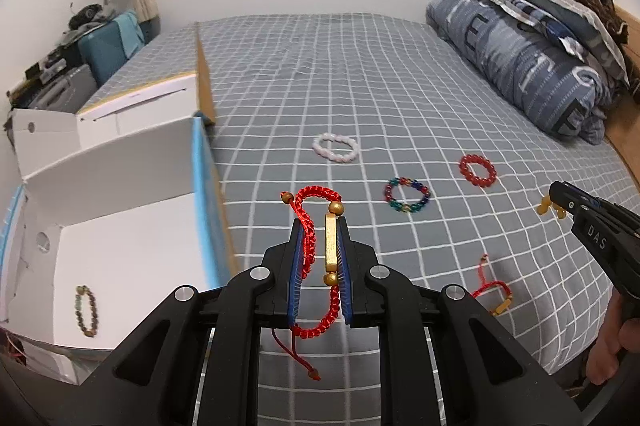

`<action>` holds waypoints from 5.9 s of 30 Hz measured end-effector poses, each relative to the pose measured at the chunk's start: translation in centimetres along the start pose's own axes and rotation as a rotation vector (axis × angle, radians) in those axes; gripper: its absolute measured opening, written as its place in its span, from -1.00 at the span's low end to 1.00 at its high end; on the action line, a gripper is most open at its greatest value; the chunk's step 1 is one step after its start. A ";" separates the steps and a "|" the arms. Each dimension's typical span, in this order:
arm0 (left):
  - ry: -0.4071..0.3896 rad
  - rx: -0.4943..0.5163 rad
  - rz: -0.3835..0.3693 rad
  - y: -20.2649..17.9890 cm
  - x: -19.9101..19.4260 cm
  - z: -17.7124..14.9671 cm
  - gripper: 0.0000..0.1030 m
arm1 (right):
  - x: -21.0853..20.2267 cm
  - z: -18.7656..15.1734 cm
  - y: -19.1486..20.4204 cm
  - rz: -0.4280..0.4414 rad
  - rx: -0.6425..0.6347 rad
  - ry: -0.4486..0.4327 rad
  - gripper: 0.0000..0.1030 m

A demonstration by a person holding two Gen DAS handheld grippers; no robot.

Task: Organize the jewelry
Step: 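Carry the red cord and amber bracelets over the white box with both tools, then open both tools to drop the red cord and amber bracelets in the box, then move both tools back over the remaining bracelets on the bed, then grasp the white pink bead bracelet with the left tool while the right tool grasps the red cord bracelet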

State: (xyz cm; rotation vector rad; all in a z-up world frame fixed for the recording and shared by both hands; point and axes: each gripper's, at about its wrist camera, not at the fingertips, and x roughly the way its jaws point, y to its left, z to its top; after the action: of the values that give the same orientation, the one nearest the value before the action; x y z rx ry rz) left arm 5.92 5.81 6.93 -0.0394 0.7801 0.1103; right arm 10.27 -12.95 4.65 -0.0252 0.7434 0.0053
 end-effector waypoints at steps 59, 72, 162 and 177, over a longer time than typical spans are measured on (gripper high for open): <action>0.124 -0.333 0.291 26.5 0.3 -5.4 -0.70 | 1.7 -5.0 35.4 0.311 -0.388 0.127 -0.83; 0.154 -0.330 0.286 26.8 1.0 -5.6 -0.60 | 2.3 -4.9 35.5 0.322 -0.382 0.147 -0.74; 0.203 -0.074 0.024 -4.6 18.4 9.0 0.89 | 2.7 -6.9 -2.4 0.070 -0.103 0.151 0.85; 0.278 -0.112 0.088 -3.6 26.7 9.4 0.88 | 6.8 -9.2 -0.8 0.105 -0.123 0.248 0.85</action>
State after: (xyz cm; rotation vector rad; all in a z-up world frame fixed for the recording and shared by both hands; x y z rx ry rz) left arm 31.73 5.26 -5.19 -0.1284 1.0533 0.2360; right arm 9.08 -14.00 -6.76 -0.1055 0.9909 0.1501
